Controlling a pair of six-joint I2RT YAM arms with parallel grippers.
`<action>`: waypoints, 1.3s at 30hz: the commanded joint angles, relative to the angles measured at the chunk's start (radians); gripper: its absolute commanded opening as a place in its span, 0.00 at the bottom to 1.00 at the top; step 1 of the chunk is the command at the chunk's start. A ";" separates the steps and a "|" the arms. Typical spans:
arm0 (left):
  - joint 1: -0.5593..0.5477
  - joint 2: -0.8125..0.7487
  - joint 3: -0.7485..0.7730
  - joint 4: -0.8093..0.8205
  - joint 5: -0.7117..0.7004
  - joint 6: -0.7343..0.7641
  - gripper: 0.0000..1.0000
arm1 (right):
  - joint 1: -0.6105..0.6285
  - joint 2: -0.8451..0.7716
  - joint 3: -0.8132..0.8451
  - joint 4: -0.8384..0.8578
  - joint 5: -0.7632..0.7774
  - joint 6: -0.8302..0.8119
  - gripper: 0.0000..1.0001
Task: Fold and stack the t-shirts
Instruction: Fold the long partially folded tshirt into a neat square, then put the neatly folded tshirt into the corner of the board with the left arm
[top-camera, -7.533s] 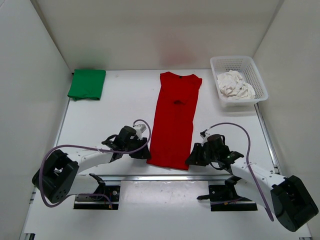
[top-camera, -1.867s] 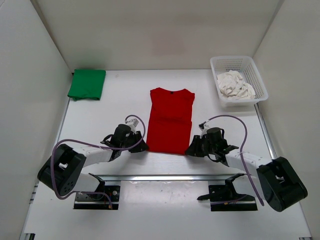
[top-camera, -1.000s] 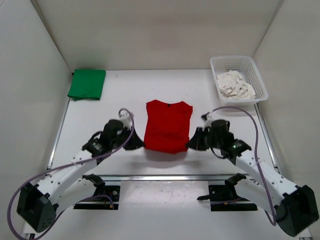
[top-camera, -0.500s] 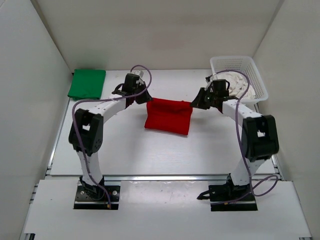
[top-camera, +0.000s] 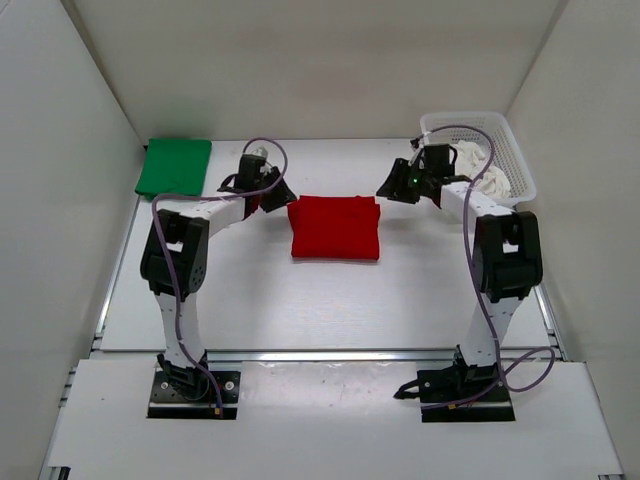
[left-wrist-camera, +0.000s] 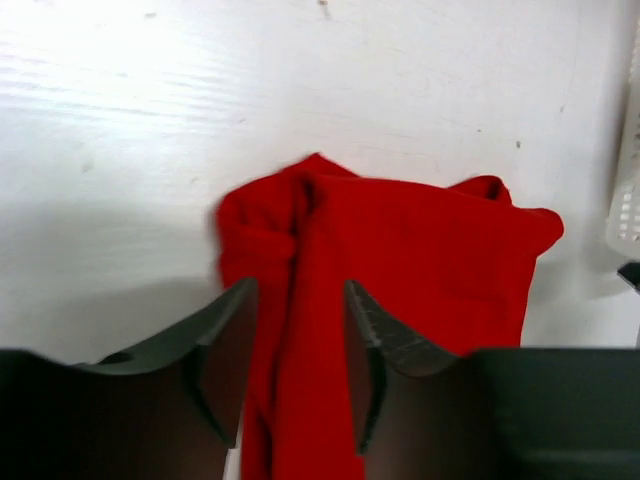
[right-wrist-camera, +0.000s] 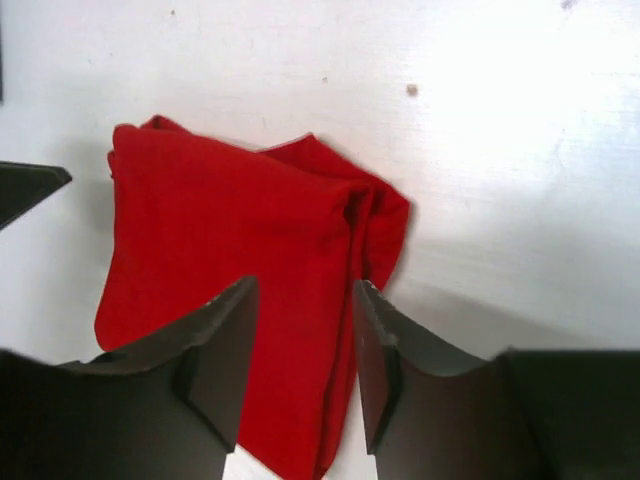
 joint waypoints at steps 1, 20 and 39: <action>0.014 -0.166 -0.097 0.149 -0.012 -0.042 0.48 | 0.013 -0.134 -0.084 0.062 0.042 -0.010 0.41; -0.166 -0.246 -0.726 0.514 0.128 -0.128 0.37 | 0.114 -0.150 -0.532 0.306 -0.050 0.018 0.00; -0.012 -0.375 -0.648 0.340 0.012 -0.021 0.99 | 0.154 -0.438 -0.595 0.339 -0.087 0.076 0.45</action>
